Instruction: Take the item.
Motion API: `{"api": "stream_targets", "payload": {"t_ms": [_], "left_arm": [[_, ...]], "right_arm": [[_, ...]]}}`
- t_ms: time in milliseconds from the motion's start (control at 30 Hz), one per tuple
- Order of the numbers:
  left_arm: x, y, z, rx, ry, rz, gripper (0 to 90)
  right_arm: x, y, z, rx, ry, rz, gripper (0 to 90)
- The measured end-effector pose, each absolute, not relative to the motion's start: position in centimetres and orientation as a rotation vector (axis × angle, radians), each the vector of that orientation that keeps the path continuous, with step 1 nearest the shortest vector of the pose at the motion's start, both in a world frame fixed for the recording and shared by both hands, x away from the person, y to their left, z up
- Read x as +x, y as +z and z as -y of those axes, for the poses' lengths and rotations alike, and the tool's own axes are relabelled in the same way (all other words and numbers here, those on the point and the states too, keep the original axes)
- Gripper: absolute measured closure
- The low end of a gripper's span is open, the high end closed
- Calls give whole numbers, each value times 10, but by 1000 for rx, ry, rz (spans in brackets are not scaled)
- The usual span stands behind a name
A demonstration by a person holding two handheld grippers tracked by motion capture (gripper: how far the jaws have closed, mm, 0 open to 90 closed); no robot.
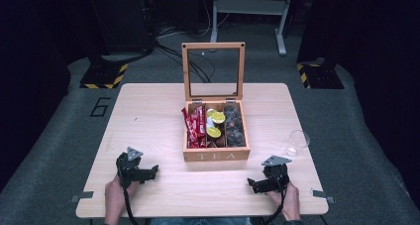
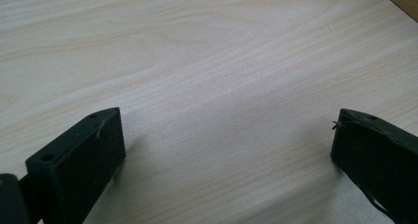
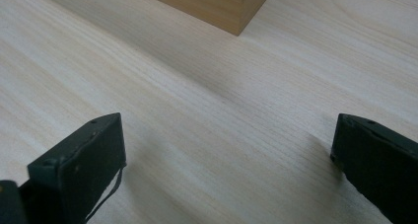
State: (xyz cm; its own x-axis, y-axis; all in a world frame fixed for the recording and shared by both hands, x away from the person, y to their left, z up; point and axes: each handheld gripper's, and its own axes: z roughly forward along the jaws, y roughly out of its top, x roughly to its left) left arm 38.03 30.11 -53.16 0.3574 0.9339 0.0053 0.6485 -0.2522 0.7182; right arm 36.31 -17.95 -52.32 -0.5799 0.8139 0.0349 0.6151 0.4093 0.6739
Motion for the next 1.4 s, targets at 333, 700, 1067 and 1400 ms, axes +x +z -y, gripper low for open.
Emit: {"api": "stream_targets", "payload": {"t_ms": [333, 700, 1067, 1400], "left_arm": [[380, -532, -301, 1994, 590, -1367, 0], [380, -532, -301, 1994, 591, -1367, 0], [380, -532, -301, 1994, 593, -1368, 0], [380, -532, -301, 1993, 593, -1369, 0]], "right_arm": [[361, -501, 181, 1228, 965, -2371, 0], [365, -473, 179, 1192, 950, -2405, 0], [377, -449, 170, 1123, 961, -2414, 1], [393, -430, 156, 1075, 968, -2440, 2]]}}
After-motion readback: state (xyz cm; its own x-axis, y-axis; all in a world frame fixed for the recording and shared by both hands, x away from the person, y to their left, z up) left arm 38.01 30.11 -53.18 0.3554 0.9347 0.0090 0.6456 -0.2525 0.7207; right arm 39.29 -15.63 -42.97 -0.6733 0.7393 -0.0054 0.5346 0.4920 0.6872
